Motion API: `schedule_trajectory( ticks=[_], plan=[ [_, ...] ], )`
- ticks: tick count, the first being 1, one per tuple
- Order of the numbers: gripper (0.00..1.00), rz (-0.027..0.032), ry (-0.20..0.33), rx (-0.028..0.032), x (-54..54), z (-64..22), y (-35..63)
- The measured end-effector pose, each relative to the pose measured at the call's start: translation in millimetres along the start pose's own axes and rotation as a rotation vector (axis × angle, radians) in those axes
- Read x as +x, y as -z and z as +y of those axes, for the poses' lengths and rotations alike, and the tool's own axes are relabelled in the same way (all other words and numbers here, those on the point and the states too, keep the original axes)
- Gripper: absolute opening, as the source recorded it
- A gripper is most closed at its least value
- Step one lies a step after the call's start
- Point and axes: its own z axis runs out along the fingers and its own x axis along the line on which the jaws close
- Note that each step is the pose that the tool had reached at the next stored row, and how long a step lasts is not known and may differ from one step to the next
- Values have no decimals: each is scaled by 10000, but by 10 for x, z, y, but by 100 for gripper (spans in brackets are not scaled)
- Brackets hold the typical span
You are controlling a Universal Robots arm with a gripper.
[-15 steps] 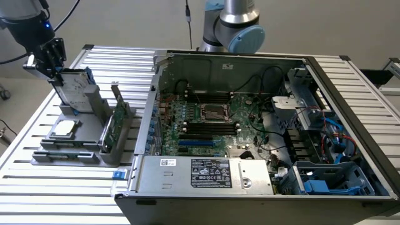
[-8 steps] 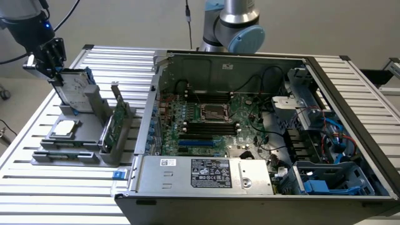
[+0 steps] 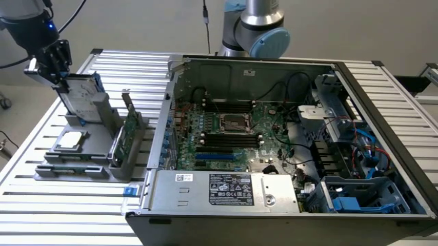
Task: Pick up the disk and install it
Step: 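Pick up the disk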
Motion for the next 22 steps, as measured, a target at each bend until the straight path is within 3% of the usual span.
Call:
schedule_trajectory(
  ticks=[22],
  plan=[
    [33,1,0,79,-1,1,178]
  ],
)
